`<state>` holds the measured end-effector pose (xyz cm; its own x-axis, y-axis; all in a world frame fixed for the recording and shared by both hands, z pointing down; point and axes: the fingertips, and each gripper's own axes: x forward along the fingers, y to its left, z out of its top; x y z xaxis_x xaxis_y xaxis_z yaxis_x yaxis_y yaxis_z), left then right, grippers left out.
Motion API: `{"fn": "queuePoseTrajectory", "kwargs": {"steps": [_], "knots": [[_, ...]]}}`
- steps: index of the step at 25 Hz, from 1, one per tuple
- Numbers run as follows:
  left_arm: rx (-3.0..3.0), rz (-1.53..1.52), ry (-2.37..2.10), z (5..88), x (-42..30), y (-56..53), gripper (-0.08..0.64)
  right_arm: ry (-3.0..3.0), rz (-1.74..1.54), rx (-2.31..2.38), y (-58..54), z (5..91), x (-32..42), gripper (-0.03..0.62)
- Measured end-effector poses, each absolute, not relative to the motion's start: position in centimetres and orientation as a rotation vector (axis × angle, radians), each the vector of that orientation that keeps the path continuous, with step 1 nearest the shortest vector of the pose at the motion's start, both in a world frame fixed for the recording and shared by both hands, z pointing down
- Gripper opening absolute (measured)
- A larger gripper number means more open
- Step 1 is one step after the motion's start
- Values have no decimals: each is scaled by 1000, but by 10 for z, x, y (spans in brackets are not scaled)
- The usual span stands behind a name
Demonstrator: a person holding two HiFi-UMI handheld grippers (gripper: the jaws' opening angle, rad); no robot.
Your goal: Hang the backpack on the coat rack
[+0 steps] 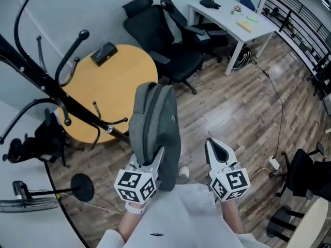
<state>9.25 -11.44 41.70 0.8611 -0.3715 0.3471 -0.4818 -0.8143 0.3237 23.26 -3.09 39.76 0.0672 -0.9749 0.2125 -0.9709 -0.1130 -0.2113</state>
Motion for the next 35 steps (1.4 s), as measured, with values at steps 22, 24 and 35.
{"fn": "queuePoseTrajectory", "kwargs": {"steps": [22,24,35], "knots": [[2580,247,-1086,392,123,-114,124,2482,-373,-1817,-74,389,240,-2],[2570,252,-1093,393,121,-112,124,2486,-376,-1803,-74,387,237,-2],[2567,258,-1100,397,119,-113,124,2516,-369,-1774,-78,393,228,-2]]}}
